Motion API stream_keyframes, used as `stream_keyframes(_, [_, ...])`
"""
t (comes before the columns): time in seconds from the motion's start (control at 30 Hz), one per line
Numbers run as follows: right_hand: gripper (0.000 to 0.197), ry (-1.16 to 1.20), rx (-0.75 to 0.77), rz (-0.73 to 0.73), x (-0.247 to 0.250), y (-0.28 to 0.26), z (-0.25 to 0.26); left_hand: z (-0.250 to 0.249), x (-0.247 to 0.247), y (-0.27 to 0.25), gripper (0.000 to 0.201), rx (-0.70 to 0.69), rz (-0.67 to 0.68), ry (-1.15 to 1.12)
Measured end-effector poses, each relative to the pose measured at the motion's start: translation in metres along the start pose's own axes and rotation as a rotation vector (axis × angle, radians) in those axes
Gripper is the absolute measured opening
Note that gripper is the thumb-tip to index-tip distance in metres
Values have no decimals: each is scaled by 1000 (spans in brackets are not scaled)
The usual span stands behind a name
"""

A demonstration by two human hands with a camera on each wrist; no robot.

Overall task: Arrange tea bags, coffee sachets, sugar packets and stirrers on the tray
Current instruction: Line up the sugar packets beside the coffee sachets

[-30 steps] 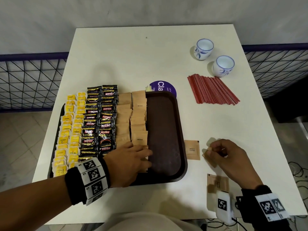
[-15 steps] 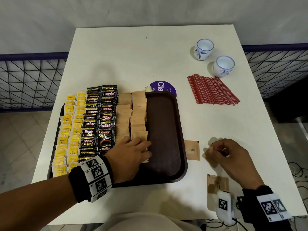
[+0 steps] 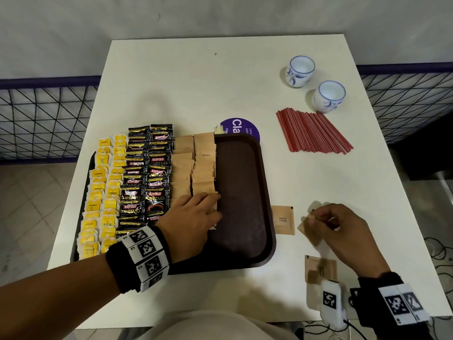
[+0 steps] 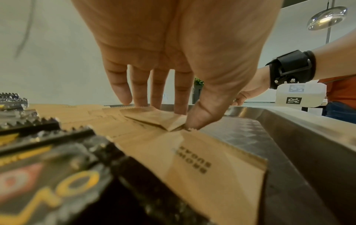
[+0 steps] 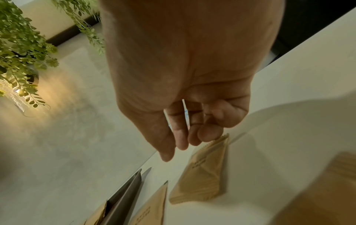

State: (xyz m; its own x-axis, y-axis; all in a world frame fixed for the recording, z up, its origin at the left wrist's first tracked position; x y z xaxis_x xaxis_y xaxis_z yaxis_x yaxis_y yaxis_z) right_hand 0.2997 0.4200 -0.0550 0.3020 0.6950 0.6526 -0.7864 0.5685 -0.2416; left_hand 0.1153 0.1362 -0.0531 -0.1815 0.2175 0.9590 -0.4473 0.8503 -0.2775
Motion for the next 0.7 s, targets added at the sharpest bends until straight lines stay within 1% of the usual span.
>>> stream_keyframes(0.13, [12,-14,0,2,0,1,0,-1,2,1,46,29,-12,17])
stream_keyframes(0.4, [13,-24,-10,1,1,0,1,-2,6,2,53,84,-9,35])
stream_keyframes(0.53, [14,-16,-13,3,-1,-1,2,-2,8,0,54,79,-7,41])
stream_keyframes(0.7, [11,-11,-26,-7,0,-1,2,-8,11,-5,56,39,-29,-9])
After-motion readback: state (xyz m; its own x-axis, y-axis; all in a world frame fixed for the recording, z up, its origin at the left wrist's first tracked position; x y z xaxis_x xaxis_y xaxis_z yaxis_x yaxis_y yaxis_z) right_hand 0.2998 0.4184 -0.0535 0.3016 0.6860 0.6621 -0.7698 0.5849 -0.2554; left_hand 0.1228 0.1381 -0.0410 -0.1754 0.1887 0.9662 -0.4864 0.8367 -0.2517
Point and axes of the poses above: each hand's wrist, its own y-axis towards the middle knuckle, its own x-axis out of the back of the hand, z = x × y, the point moved 1 cm from there along y, towards the middle knuckle, and after that the axes turned 4 degrees about x, right-handed, at the moved point
